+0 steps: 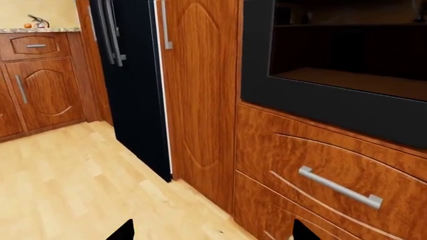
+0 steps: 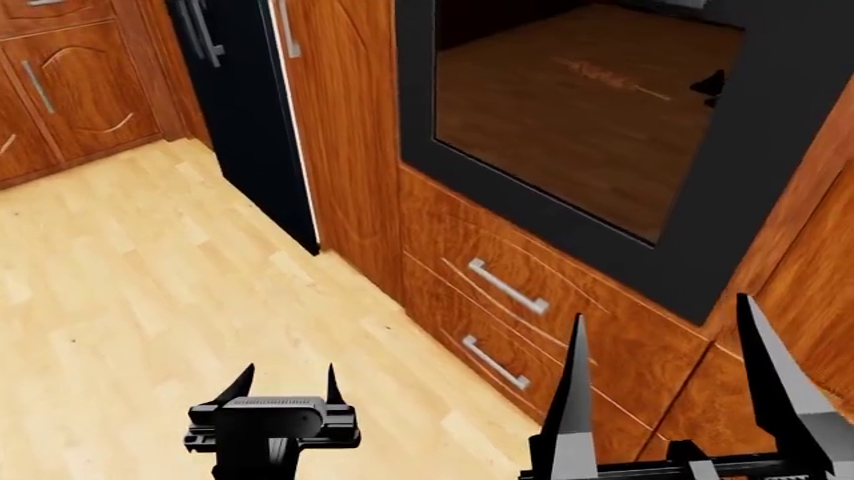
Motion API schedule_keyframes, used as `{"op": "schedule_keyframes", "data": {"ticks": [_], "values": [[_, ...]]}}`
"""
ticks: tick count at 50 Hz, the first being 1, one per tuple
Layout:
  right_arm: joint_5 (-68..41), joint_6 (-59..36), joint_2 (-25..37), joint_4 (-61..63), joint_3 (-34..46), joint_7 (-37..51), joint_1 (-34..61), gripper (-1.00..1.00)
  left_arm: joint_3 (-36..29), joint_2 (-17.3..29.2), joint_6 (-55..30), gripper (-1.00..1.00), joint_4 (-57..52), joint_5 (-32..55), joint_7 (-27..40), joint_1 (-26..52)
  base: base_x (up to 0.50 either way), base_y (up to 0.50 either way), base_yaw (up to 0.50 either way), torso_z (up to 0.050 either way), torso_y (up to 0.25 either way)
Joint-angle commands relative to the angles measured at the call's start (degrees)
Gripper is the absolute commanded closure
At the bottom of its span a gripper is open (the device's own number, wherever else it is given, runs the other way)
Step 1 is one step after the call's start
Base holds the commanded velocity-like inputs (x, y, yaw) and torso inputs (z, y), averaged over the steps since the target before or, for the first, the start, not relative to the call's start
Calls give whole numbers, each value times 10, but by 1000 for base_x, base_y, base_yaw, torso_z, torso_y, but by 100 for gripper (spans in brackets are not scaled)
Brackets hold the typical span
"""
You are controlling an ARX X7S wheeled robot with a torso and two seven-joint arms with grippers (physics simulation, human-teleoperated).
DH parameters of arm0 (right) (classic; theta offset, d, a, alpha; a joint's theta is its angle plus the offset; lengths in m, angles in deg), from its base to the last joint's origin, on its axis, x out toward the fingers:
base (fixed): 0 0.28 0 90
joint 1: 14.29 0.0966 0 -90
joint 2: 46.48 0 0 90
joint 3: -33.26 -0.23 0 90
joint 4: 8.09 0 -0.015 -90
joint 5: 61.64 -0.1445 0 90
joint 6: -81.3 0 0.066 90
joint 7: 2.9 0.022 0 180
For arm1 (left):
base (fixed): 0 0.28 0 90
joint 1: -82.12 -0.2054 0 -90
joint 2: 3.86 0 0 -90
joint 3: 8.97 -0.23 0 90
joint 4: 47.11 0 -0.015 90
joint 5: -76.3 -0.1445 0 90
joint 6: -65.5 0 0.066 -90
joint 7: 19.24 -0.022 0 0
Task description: Open the oven door
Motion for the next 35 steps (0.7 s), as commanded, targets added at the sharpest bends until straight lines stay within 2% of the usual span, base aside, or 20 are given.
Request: {"op": "schedule_keyframes", "data": {"ticks": [1,35], "values": [[-5,-4,4,0,2,0,2,-100,-3,1,1,-100,0,2,2,1,421,-170,0,0,0],[-8,-6,11,-2,6,5,7,-100,-11,7,3,-100,1,9,9,2,444,-115,0,0,0]]}}
